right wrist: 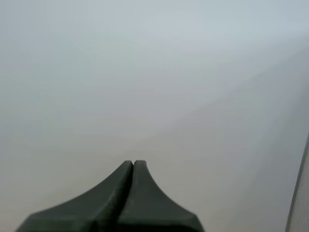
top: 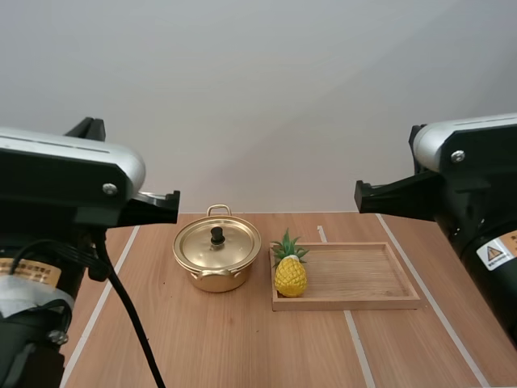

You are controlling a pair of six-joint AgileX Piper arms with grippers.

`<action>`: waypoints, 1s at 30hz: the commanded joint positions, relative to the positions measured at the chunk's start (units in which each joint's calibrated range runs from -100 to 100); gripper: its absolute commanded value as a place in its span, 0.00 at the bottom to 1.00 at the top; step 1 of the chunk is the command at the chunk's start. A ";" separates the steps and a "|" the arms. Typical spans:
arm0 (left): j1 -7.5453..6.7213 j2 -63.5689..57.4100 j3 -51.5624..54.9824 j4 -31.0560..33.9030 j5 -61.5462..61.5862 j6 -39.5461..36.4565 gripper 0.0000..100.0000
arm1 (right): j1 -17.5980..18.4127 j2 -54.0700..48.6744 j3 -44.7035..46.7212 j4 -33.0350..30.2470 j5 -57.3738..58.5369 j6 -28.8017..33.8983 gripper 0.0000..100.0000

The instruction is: Open the pot, put the pineapple inside, and close it

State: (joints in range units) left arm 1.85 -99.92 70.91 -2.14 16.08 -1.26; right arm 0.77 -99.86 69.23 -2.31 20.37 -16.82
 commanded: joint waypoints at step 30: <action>0.07 36.66 -37.37 -1.03 24.62 -2.71 0.00 | -0.17 32.43 -33.05 -0.21 15.83 -0.34 0.00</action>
State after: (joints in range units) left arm 1.85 -65.08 35.61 -2.28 38.75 -3.84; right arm 0.77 -68.14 36.84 -2.42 35.74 -16.82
